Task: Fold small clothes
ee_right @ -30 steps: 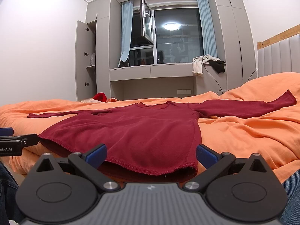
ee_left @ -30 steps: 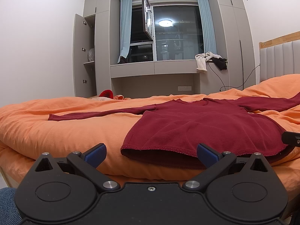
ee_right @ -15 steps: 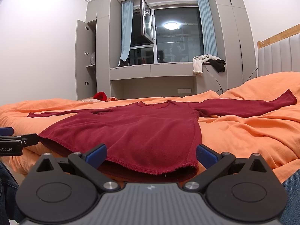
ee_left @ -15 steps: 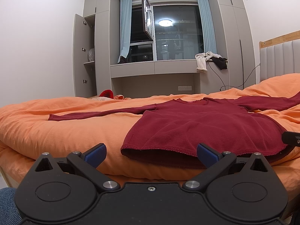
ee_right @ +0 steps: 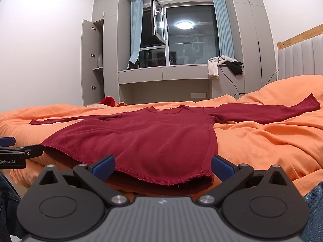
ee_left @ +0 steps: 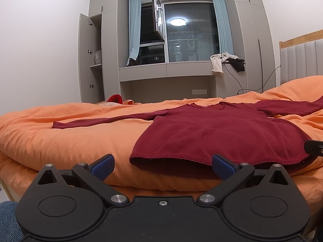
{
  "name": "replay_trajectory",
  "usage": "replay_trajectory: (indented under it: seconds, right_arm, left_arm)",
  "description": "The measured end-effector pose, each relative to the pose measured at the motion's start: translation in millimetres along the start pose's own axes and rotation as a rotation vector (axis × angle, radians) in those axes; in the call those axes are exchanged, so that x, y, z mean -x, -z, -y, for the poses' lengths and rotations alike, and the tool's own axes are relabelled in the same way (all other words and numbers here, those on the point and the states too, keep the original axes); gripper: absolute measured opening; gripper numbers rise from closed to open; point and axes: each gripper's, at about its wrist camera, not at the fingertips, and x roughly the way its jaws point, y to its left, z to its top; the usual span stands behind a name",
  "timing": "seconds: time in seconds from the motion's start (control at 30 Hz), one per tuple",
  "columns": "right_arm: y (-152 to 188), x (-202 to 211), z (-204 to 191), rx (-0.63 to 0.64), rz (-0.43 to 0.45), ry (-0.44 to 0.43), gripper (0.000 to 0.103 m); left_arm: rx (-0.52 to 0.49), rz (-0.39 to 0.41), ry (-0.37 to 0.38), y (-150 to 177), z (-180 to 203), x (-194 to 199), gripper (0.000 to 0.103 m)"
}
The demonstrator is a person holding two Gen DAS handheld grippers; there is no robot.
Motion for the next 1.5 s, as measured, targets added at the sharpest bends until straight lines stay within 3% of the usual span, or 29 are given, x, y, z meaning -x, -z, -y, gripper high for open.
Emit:
replay_trajectory:
  seconds: [0.57,0.77,0.93,1.17,1.5]
  right_arm:
    - [-4.8,-1.6,3.4,-0.023,-0.025,0.007,0.103]
    - [-21.1,-11.7,13.5,-0.066,-0.111,0.023,0.103]
    - [-42.5,-27.0,27.9,-0.101,-0.168,0.014,0.103]
    - [-67.8,-56.8,43.4,-0.005,-0.191,0.044,0.103]
    - [-96.1,-107.3,76.9,0.019,-0.244,0.072,0.103]
  left_arm:
    - [0.002,-0.044,0.011,-2.3,2.0,-4.9,0.102]
    - [0.022,-0.104,0.027,-8.5,0.2,-13.1,0.102]
    - [0.03,-0.157,0.045,-24.4,2.8,-21.3,0.102]
    - [0.007,-0.182,0.063,-50.6,16.5,-42.2,0.102]
    - [0.012,-0.207,0.117,-91.5,43.5,-100.9,0.102]
